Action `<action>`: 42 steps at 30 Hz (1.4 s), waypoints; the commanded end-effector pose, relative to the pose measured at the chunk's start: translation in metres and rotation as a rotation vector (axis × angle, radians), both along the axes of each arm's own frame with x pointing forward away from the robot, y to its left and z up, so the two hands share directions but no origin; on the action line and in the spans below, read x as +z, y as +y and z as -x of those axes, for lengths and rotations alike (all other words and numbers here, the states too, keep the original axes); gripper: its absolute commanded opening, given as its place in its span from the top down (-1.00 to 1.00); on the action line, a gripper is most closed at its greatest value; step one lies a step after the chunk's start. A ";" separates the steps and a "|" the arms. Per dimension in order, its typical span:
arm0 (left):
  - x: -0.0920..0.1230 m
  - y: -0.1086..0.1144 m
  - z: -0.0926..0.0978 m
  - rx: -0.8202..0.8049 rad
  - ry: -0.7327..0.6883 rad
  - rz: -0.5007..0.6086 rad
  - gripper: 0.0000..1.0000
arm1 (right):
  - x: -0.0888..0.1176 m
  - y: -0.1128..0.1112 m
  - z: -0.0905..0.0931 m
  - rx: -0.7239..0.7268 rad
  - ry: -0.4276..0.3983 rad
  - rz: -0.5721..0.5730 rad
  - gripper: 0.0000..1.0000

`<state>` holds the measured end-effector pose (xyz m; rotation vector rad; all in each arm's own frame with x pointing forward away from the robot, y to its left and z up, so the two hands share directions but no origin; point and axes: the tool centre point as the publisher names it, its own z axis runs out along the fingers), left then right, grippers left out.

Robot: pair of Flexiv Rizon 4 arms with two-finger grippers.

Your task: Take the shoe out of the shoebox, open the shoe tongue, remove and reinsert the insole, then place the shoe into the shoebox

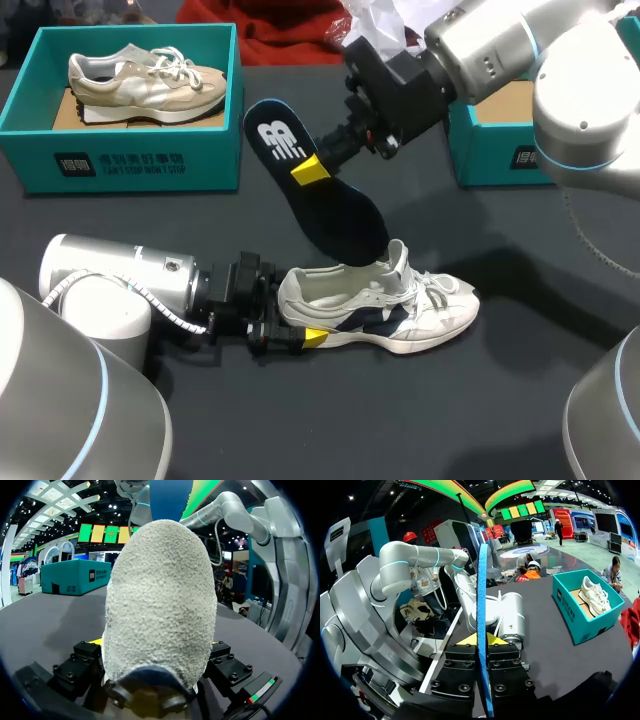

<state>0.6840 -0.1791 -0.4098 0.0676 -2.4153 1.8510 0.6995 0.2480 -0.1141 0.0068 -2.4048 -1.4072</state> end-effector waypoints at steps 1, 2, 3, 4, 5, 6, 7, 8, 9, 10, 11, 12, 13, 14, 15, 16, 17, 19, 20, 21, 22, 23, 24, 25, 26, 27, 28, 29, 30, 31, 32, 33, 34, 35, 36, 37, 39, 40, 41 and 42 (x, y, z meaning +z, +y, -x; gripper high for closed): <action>-0.004 -0.002 0.000 0.000 0.000 -0.003 1.00 | 0.040 -0.038 0.017 -0.088 -0.021 0.031 1.00; -0.004 -0.002 0.000 0.000 0.000 -0.003 1.00 | 0.048 -0.048 0.018 -0.116 -0.013 0.011 1.00; -0.004 -0.002 0.000 0.000 0.000 -0.003 1.00 | 0.053 -0.055 0.018 -0.134 -0.002 0.004 1.00; -0.004 -0.002 0.000 0.000 0.000 -0.003 1.00 | 0.057 -0.063 0.019 -0.162 0.022 -0.013 1.00; -0.004 -0.002 0.000 0.000 0.000 -0.003 1.00 | 0.059 -0.071 0.020 -0.194 0.059 -0.043 1.00; -0.004 -0.002 0.000 0.000 0.000 -0.003 1.00 | 0.060 -0.080 0.020 -0.230 0.109 -0.061 1.00; -0.004 -0.002 0.000 0.000 0.000 -0.003 1.00 | 0.060 -0.080 0.020 -0.230 0.109 -0.061 1.00; -0.004 -0.002 0.000 0.000 0.000 -0.003 1.00 | 0.060 -0.080 0.020 -0.230 0.109 -0.061 1.00; -0.004 -0.002 0.000 0.000 0.000 -0.003 1.00 | 0.060 -0.080 0.020 -0.230 0.109 -0.061 1.00; -0.004 -0.002 0.000 0.000 0.000 -0.003 1.00 | 0.060 -0.080 0.020 -0.230 0.109 -0.061 1.00; -0.004 -0.002 0.000 0.000 0.000 -0.003 1.00 | 0.060 -0.080 0.020 -0.230 0.109 -0.061 1.00; -0.004 -0.002 0.000 0.000 0.000 -0.003 1.00 | 0.060 -0.080 0.020 -0.230 0.109 -0.061 1.00; -0.004 -0.002 0.000 0.000 0.000 -0.003 1.00 | 0.060 -0.080 0.020 -0.230 0.109 -0.061 1.00; -0.004 -0.002 0.000 0.000 0.000 -0.003 1.00 | 0.060 -0.080 0.020 -0.230 0.109 -0.061 1.00; -0.004 -0.002 0.000 0.000 0.000 -0.003 1.00 | 0.060 -0.080 0.020 -0.230 0.109 -0.061 1.00; -0.004 -0.002 0.000 0.000 0.000 -0.003 1.00 | 0.060 -0.080 0.020 -0.230 0.109 -0.061 1.00; -0.004 -0.002 0.000 0.000 0.000 -0.003 1.00 | 0.060 -0.080 0.020 -0.230 0.109 -0.061 1.00; -0.004 -0.002 0.000 0.000 0.000 -0.003 1.00 | 0.060 -0.080 0.020 -0.230 0.109 -0.061 1.00; -0.004 -0.002 0.000 0.000 0.000 -0.003 1.00 | 0.062 -0.087 0.022 -0.267 0.118 -0.066 1.00; -0.004 -0.002 0.000 0.000 0.000 -0.003 1.00 | 0.066 -0.094 0.025 -0.291 0.117 -0.072 1.00; -0.004 -0.002 0.000 0.000 0.000 -0.003 1.00 | 0.070 -0.101 0.027 -0.324 0.124 -0.081 1.00; -0.004 -0.002 0.000 0.000 0.000 -0.003 1.00 | 0.074 -0.109 0.030 -0.356 0.137 -0.083 1.00; -0.004 -0.002 0.000 0.000 0.000 -0.003 1.00 | 0.077 -0.115 0.033 -0.376 0.144 -0.078 1.00; -0.004 -0.002 0.000 0.000 0.000 -0.003 1.00 | 0.080 -0.122 0.035 -0.401 0.159 -0.085 1.00; -0.004 -0.002 0.000 0.000 0.000 -0.003 1.00 | 0.084 -0.128 0.038 -0.425 0.172 -0.095 1.00; -0.004 -0.002 0.000 0.000 0.000 -0.003 1.00 | 0.088 -0.134 0.040 -0.440 0.181 -0.100 1.00; -0.004 -0.002 0.000 0.000 0.000 -0.003 1.00 | 0.091 -0.140 0.042 -0.462 0.191 -0.097 1.00; -0.004 -0.002 0.000 0.000 0.000 -0.003 1.00 | 0.091 -0.140 0.042 -0.462 0.191 -0.097 1.00; -0.004 -0.002 0.000 0.000 0.000 -0.003 1.00 | 0.091 -0.140 0.042 -0.462 0.191 -0.097 1.00; -0.004 -0.002 0.000 0.000 0.000 -0.003 1.00 | 0.091 -0.140 0.042 -0.462 0.191 -0.097 1.00; -0.004 -0.002 0.000 0.000 0.000 -0.003 1.00 | 0.091 -0.140 0.042 -0.462 0.191 -0.097 1.00; -0.004 -0.002 0.000 0.000 0.000 -0.003 1.00 | 0.091 -0.140 0.042 -0.462 0.191 -0.097 1.00; -0.004 -0.002 0.000 0.000 0.000 -0.003 1.00 | 0.091 -0.140 0.042 -0.462 0.191 -0.097 1.00; -0.004 -0.002 0.000 0.000 0.000 -0.003 1.00 | 0.091 -0.140 0.042 -0.462 0.191 -0.097 1.00; -0.004 -0.002 0.000 0.000 0.000 -0.003 1.00 | 0.091 -0.140 0.042 -0.462 0.191 -0.097 1.00; -0.004 -0.002 0.000 0.000 0.000 -0.003 1.00 | 0.091 -0.140 0.042 -0.462 0.191 -0.097 1.00; -0.004 -0.002 0.000 0.000 0.000 -0.003 1.00 | 0.091 -0.140 0.042 -0.462 0.191 -0.097 1.00; -0.004 -0.002 0.000 0.000 0.000 -0.003 1.00 | 0.091 -0.140 0.042 -0.462 0.191 -0.097 1.00; -0.004 -0.002 0.000 0.000 0.000 -0.003 1.00 | 0.091 -0.140 0.042 -0.462 0.191 -0.097 1.00; -0.004 -0.002 0.000 0.000 0.000 -0.003 1.00 | 0.091 -0.141 0.044 -0.462 0.195 -0.110 1.00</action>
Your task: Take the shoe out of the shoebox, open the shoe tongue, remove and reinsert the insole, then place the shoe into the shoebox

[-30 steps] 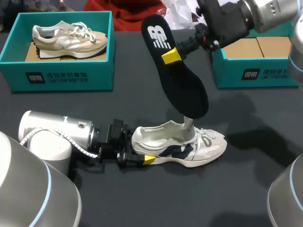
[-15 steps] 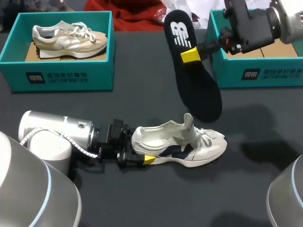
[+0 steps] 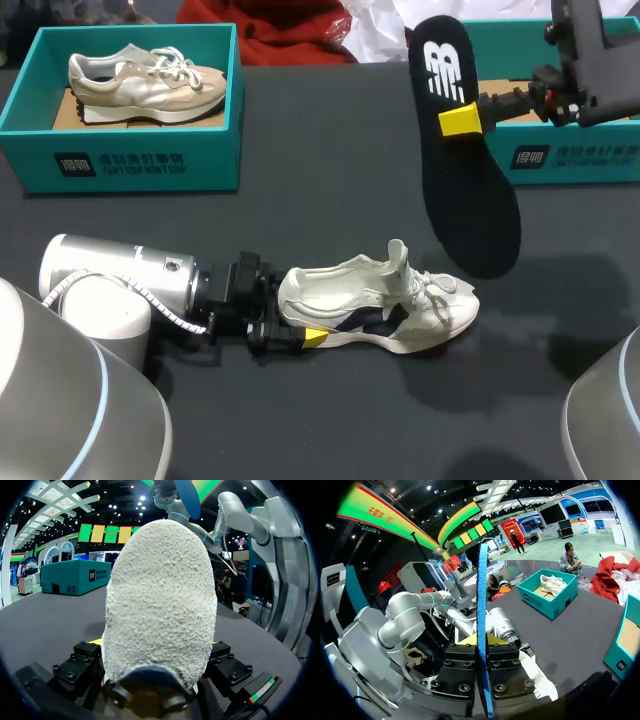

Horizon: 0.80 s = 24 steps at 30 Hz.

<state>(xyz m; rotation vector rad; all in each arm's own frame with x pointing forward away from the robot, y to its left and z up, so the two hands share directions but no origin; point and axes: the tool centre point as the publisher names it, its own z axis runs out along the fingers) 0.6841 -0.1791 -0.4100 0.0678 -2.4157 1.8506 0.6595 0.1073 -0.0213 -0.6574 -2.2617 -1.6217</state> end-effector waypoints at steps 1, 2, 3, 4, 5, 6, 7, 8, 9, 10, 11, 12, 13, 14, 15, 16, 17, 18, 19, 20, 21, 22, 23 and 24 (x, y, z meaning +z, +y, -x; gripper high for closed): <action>-0.004 -0.002 0.000 0.000 0.001 -0.002 1.00 | -0.002 -0.003 0.007 -0.011 0.002 -0.017 1.00; -0.004 -0.002 0.000 0.000 0.001 -0.002 1.00 | -0.002 -0.005 0.010 -0.019 0.004 -0.024 1.00; -0.004 -0.002 0.000 0.000 0.001 -0.002 1.00 | 0.000 -0.009 0.014 -0.025 -0.004 -0.042 1.00; -0.004 -0.002 0.000 0.000 0.001 -0.002 1.00 | 0.000 -0.011 0.017 -0.029 -0.009 -0.049 1.00; -0.004 -0.002 0.000 0.000 0.001 -0.002 1.00 | 0.001 -0.013 0.019 -0.034 -0.011 -0.053 1.00; -0.004 -0.002 0.000 0.000 0.001 -0.002 1.00 | 0.002 -0.014 0.022 -0.039 -0.013 -0.059 1.00; -0.004 -0.002 0.000 0.000 0.001 -0.002 1.00 | 0.002 -0.016 0.024 -0.044 -0.017 -0.066 1.00; -0.004 -0.002 0.000 0.000 0.001 -0.002 1.00 | 0.003 -0.017 0.026 -0.051 -0.019 -0.070 1.00; -0.004 -0.002 0.000 0.000 0.001 -0.002 1.00 | 0.004 -0.017 0.027 -0.053 -0.020 -0.075 1.00; -0.004 -0.002 0.000 0.000 0.001 -0.002 1.00 | 0.004 -0.018 0.028 -0.054 -0.021 -0.077 1.00; -0.004 -0.002 0.000 0.000 0.001 -0.002 1.00 | 0.004 -0.018 0.030 -0.055 -0.021 -0.078 1.00; -0.004 -0.002 0.000 0.000 0.001 -0.002 1.00 | 0.004 -0.018 0.032 -0.055 -0.021 -0.080 1.00; -0.004 -0.002 0.000 0.000 0.001 -0.002 1.00 | 0.004 -0.019 0.033 -0.056 -0.019 -0.081 1.00; -0.004 -0.002 0.000 0.000 0.001 -0.002 1.00 | 0.004 -0.020 0.035 -0.058 -0.016 -0.081 1.00; -0.004 -0.002 0.000 0.000 0.001 -0.002 1.00 | 0.003 -0.022 0.037 -0.058 -0.015 -0.082 1.00; -0.004 -0.002 0.000 0.000 0.001 -0.002 1.00 | 0.003 -0.023 0.038 -0.058 -0.015 -0.082 1.00; -0.004 -0.002 0.000 0.000 0.001 -0.002 1.00 | 0.003 -0.024 0.040 -0.058 -0.015 -0.082 1.00; -0.004 -0.002 0.000 0.000 0.001 -0.002 1.00 | 0.004 -0.025 0.042 -0.056 -0.017 -0.084 1.00; -0.004 -0.002 0.000 0.000 0.001 -0.002 1.00 | 0.004 -0.026 0.043 -0.055 -0.018 -0.084 1.00; -0.004 -0.002 0.000 0.000 0.001 -0.002 1.00 | 0.004 -0.027 0.044 -0.054 -0.020 -0.084 1.00; -0.004 -0.002 0.000 0.000 0.001 -0.002 1.00 | 0.004 -0.027 0.045 -0.048 -0.022 -0.086 1.00; -0.004 -0.002 0.000 0.000 0.001 -0.002 1.00 | 0.004 -0.027 0.045 -0.042 -0.024 -0.086 1.00; -0.004 -0.002 0.000 0.000 0.001 -0.002 1.00 | 0.004 -0.027 0.046 -0.036 -0.026 -0.085 1.00; -0.004 -0.002 0.000 0.000 0.001 -0.002 1.00 | 0.004 -0.026 0.047 -0.030 -0.028 -0.084 1.00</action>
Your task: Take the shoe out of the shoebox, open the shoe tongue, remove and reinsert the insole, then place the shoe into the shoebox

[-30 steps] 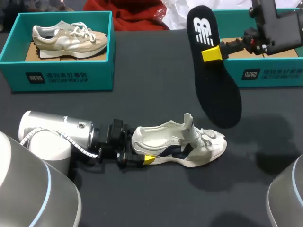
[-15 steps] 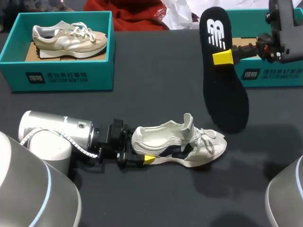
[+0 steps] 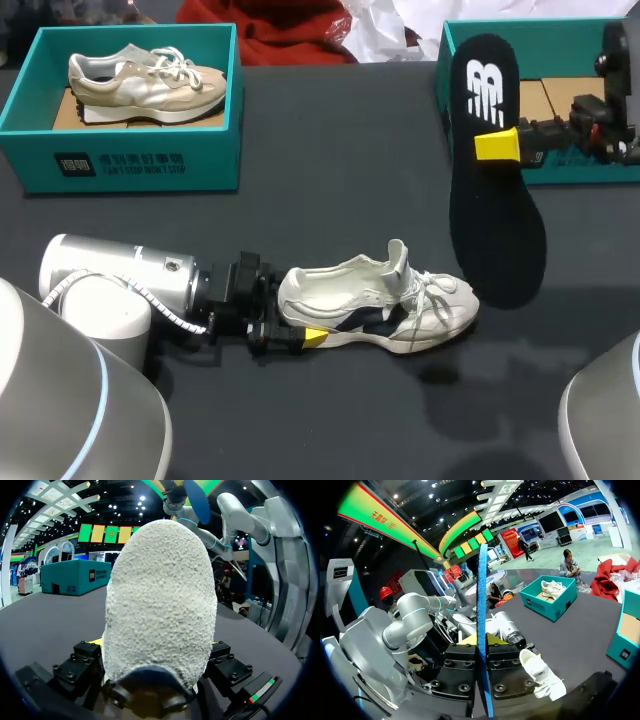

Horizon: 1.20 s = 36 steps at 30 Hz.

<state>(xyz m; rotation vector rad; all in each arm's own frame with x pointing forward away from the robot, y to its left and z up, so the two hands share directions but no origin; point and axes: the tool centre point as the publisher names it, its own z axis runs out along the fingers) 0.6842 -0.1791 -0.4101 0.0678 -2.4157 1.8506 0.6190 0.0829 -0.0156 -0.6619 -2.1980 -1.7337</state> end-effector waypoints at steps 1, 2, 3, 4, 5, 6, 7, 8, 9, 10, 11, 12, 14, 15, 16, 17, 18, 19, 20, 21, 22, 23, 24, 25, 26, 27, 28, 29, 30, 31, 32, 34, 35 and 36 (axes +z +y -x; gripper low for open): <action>-0.004 -0.002 0.000 0.000 0.001 -0.002 1.00 | -0.002 -0.002 0.007 0.007 -0.010 -0.005 1.00; -0.004 -0.002 0.000 0.000 0.001 -0.002 1.00 | -0.003 -0.001 0.007 0.014 -0.012 -0.001 1.00; -0.004 -0.002 0.000 0.000 0.001 -0.002 1.00 | -0.003 -0.001 0.008 0.025 -0.018 0.000 1.00; -0.004 -0.002 0.000 0.000 0.001 -0.002 1.00 | -0.003 -0.001 0.008 0.025 -0.018 0.000 1.00; -0.004 -0.002 0.000 0.000 0.001 -0.002 1.00 | -0.003 -0.001 0.008 0.025 -0.018 0.000 1.00; -0.004 -0.002 0.000 0.000 0.001 -0.002 1.00 | -0.003 -0.001 0.008 0.025 -0.018 0.000 1.00; -0.004 -0.002 0.000 0.000 0.001 -0.002 1.00 | -0.003 -0.001 0.008 0.025 -0.018 0.000 1.00; -0.004 -0.002 0.000 0.000 0.001 -0.002 1.00 | -0.003 -0.001 0.008 0.025 -0.018 0.000 1.00; -0.004 -0.002 0.000 0.000 0.001 -0.002 1.00 | -0.003 -0.001 0.008 0.025 -0.018 0.000 1.00; -0.004 -0.002 0.000 0.000 0.001 -0.002 1.00 | -0.003 -0.001 0.008 0.025 -0.018 0.000 1.00; -0.004 -0.002 0.000 0.000 0.001 -0.002 1.00 | -0.003 -0.001 0.008 0.025 -0.018 0.000 1.00; -0.004 -0.002 0.000 0.000 0.001 -0.002 1.00 | -0.003 -0.001 0.008 0.025 -0.018 0.000 1.00; -0.004 -0.002 0.000 0.000 0.001 -0.002 1.00 | -0.003 -0.001 0.008 0.025 -0.018 0.000 1.00; -0.004 -0.002 0.000 0.000 0.001 -0.002 1.00 | -0.004 -0.001 0.010 0.029 -0.024 -0.008 1.00; -0.004 -0.002 0.000 0.000 0.001 -0.002 1.00 | -0.005 -0.001 0.013 0.031 -0.025 -0.011 1.00; -0.004 -0.002 0.000 0.000 0.001 -0.002 1.00 | -0.006 -0.001 0.015 0.032 -0.026 -0.014 1.00; -0.004 -0.002 0.000 0.000 0.001 -0.002 1.00 | -0.007 -0.002 0.018 0.032 -0.027 -0.017 1.00; -0.004 -0.002 0.000 0.000 0.001 -0.002 1.00 | -0.008 -0.002 0.020 0.032 -0.029 -0.021 1.00; -0.004 -0.002 0.000 0.000 0.001 -0.002 1.00 | -0.009 -0.002 0.022 0.033 -0.031 -0.022 1.00; -0.004 -0.002 0.000 0.000 0.001 -0.002 1.00 | -0.010 -0.003 0.023 0.033 -0.031 -0.022 1.00; -0.004 -0.002 0.000 0.000 0.001 -0.002 1.00 | -0.011 -0.003 0.025 0.034 -0.032 -0.022 1.00; -0.004 -0.002 0.000 0.000 0.001 -0.002 1.00 | -0.012 -0.003 0.027 0.037 -0.035 -0.019 1.00; -0.004 -0.002 0.000 0.000 0.001 -0.002 1.00 | -0.013 -0.003 0.029 0.044 -0.043 -0.013 1.00; -0.004 -0.002 0.000 0.000 0.001 -0.002 1.00 | -0.013 -0.003 0.030 0.051 -0.049 -0.010 1.00; -0.004 -0.002 0.000 0.000 0.001 -0.002 1.00 | -0.014 -0.003 0.032 0.055 -0.053 -0.010 1.00; -0.004 -0.002 0.000 0.000 0.001 -0.002 1.00 | -0.014 -0.003 0.033 0.059 -0.058 -0.010 1.00; -0.004 -0.002 0.000 0.000 0.001 -0.002 1.00 | -0.015 -0.004 0.034 0.063 -0.062 -0.012 1.00; -0.004 -0.002 0.000 0.000 0.001 -0.002 1.00 | -0.016 -0.004 0.036 0.065 -0.065 -0.015 1.00; -0.004 -0.002 0.000 0.000 0.001 -0.002 1.00 | -0.017 -0.004 0.037 0.067 -0.068 -0.017 1.00; -0.004 -0.002 0.000 0.000 0.001 -0.002 1.00 | -0.018 -0.004 0.037 0.071 -0.070 -0.019 1.00; -0.004 -0.002 0.000 0.000 0.001 -0.002 1.00 | -0.018 -0.004 0.038 0.074 -0.071 -0.022 1.00; -0.004 -0.002 0.000 0.000 0.001 -0.002 1.00 | -0.018 -0.004 0.038 0.076 -0.072 -0.023 1.00; -0.004 -0.002 0.000 0.000 0.001 -0.002 1.00 | -0.018 -0.004 0.038 0.076 -0.072 -0.023 1.00; -0.004 -0.002 0.000 0.000 0.001 -0.002 1.00 | -0.018 -0.004 0.038 0.076 -0.072 -0.023 1.00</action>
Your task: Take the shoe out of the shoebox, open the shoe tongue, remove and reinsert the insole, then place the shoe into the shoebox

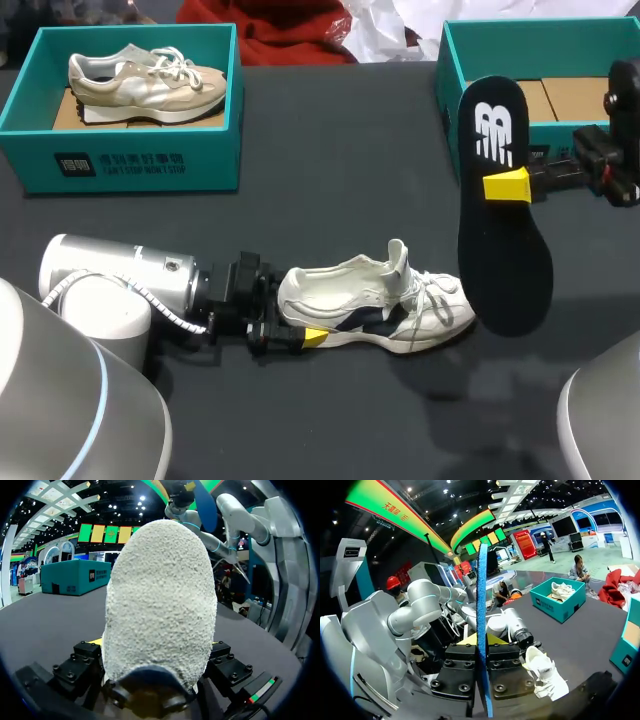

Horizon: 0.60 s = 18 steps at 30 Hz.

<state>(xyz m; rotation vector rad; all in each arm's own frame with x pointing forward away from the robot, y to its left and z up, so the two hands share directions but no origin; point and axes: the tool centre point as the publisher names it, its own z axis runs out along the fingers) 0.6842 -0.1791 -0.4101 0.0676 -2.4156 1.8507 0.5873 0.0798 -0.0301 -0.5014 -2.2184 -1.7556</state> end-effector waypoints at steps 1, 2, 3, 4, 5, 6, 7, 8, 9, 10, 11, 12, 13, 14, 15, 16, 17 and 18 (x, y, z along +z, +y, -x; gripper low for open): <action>-0.004 -0.002 0.000 0.000 0.001 -0.003 1.00 | -0.004 -0.001 0.006 -0.011 -0.003 -0.005 1.00; -0.004 -0.002 0.000 0.000 0.001 -0.003 1.00 | -0.004 -0.001 0.006 -0.011 -0.003 -0.005 1.00; -0.004 -0.002 0.000 0.000 0.001 -0.003 1.00 | -0.004 -0.001 0.006 -0.011 -0.003 -0.005 1.00; -0.004 -0.002 0.000 0.000 0.001 -0.003 1.00 | -0.004 -0.001 0.006 -0.011 -0.003 -0.005 1.00; -0.003 -0.002 0.000 -0.001 0.002 -0.005 1.00 | -0.004 -0.001 0.006 -0.011 -0.003 -0.005 1.00; -0.003 -0.001 0.000 -0.001 0.003 -0.006 0.81 | -0.004 -0.001 0.006 -0.011 -0.003 -0.005 1.00; -0.003 -0.001 0.000 -0.001 0.006 -0.006 0.14 | -0.004 -0.001 0.006 -0.011 -0.003 -0.005 1.00; -0.003 0.000 0.000 0.000 0.007 -0.009 -0.99 | -0.004 -0.001 0.006 -0.011 -0.003 -0.005 1.00; -0.003 0.001 0.000 0.000 0.008 -0.013 -1.00 | -0.004 -0.001 0.006 -0.011 -0.003 -0.005 1.00; -0.004 0.002 0.000 0.002 0.009 -0.015 -1.00 | -0.004 -0.001 0.006 -0.011 -0.003 -0.005 1.00; -0.004 0.003 0.000 0.005 0.011 -0.021 -1.00 | -0.004 -0.001 0.006 -0.011 -0.003 -0.005 1.00; -0.004 0.004 0.000 0.006 0.010 -0.025 -1.00 | -0.004 -0.001 0.006 -0.011 -0.003 -0.005 1.00; -0.003 0.006 0.000 0.007 0.010 -0.027 -1.00 | -0.004 -0.001 0.006 -0.011 -0.003 -0.005 1.00; -0.002 0.007 0.000 0.007 0.010 -0.028 -1.00 | -0.004 -0.001 0.006 -0.011 -0.003 -0.005 1.00; 0.000 0.008 0.000 0.011 0.007 -0.031 -1.00 | -0.004 -0.001 0.006 -0.011 -0.003 -0.005 1.00; 0.002 0.009 0.000 0.014 0.003 -0.037 -1.00 | -0.004 -0.001 0.006 -0.011 -0.003 -0.005 1.00; 0.003 0.011 0.000 0.013 -0.001 -0.043 -1.00 | -0.004 -0.001 0.006 -0.011 -0.003 -0.005 1.00; 0.005 0.012 0.000 0.010 -0.002 -0.050 -1.00 | -0.004 -0.001 0.006 -0.011 -0.003 -0.005 1.00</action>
